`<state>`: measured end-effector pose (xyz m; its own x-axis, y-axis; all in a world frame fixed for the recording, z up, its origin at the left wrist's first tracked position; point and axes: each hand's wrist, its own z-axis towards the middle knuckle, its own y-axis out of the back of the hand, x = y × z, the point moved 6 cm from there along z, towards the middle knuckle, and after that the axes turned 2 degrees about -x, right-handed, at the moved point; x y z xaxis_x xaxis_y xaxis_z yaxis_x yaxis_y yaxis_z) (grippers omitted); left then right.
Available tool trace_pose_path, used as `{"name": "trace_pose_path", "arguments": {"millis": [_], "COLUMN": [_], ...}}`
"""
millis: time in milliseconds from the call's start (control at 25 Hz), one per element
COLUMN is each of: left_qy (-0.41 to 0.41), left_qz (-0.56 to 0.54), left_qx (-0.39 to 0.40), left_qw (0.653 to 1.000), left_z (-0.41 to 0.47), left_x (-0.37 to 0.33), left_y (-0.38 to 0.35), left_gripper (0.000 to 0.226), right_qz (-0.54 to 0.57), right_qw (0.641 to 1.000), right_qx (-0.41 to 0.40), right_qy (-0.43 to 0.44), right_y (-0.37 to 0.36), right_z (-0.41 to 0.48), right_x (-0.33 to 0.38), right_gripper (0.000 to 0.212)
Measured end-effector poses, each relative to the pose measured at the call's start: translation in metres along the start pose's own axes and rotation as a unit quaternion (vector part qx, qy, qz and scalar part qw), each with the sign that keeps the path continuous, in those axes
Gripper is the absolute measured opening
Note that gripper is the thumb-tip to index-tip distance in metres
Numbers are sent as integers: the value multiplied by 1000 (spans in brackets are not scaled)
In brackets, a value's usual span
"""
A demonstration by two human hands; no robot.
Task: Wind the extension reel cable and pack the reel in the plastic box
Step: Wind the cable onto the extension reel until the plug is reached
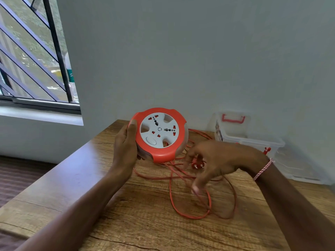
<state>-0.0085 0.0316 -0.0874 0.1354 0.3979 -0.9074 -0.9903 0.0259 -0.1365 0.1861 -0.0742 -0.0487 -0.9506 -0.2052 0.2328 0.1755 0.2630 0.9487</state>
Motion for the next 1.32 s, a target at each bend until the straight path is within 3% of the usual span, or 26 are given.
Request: {"name": "trace_pose_path", "arguments": {"millis": [120,200,280,400,480,640,760,920,1040,1160,1320], "left_qy": [7,2,-4,-18,-21,-15,-20,-21,-19,-15,-16], "left_qz": [4,14,24,26,25,33,31,10,14,27,40], "left_qx": [20,46,74,101,110,125,133,137,138,134,135], "left_qw": [1000,999,997,994,993,992,990,990,990,990,990], "left_z": [-2,-5,-7,-9,-10,-12,-14,-17,-17,-14,-14], "left_x": [2,2,0,-4,-6,-5,-4,-6,-4,-3,-3], "left_y": [-4,-8,-13,-17,-19,-22,-24,-28,-27,-24,-24], "left_gripper": [31,31,31,30,28,26,29,31,28,33,33], "right_qz": [71,112,49,-215,-286,-319,-302,-82,65,-43,-279], "right_qw": [981,947,929,917,904,892,878,886,891,918,915], "right_qx": [-172,-283,-342,-324,-309,-306,-361,-455,-445,-394,-284], "right_qy": [56,102,133,93,76,96,88,-35,-58,13,63], "right_y": [29,46,51,33,23,16,20,19,19,36,32], "right_z": [-6,-14,-19,-9,-1,5,2,4,9,-3,-8], "right_x": [-3,3,16,33,38,44,44,32,17,20,32], "right_gripper": [13,10,25,54,61,60,65,63,49,44,64]}}
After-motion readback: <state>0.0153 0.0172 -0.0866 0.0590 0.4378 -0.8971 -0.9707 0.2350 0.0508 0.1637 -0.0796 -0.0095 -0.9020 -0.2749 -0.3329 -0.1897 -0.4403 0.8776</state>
